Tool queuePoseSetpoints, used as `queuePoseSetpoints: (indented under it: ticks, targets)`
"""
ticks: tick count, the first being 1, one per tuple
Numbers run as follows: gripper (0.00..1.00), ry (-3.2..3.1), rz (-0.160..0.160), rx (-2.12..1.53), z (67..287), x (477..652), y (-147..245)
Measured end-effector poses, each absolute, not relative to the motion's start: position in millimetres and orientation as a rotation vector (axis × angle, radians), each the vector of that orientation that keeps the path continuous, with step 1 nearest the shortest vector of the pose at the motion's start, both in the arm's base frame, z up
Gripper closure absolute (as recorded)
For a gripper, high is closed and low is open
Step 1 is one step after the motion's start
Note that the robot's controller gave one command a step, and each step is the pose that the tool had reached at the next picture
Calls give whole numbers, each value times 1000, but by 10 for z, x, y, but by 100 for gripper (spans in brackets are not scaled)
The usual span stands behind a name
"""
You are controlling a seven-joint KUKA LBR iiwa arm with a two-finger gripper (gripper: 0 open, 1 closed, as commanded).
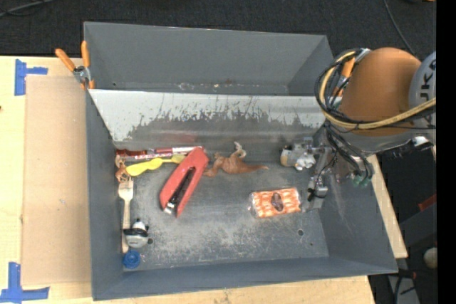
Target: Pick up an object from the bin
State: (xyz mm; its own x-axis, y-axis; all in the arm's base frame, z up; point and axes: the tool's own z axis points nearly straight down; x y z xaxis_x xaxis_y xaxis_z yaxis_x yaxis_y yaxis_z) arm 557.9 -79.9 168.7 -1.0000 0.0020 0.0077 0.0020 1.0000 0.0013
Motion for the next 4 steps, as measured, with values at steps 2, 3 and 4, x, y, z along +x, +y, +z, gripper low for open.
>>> queuePoseSetpoints:
  ticks: [2,3,4]
  targets:
    - [0,-3134,-2,-226,1288,5498,-758]
    - [0,-3129,-2,-201,961,5461,-736]
    - [0,-3129,-5,-226,1239,5373,-629]
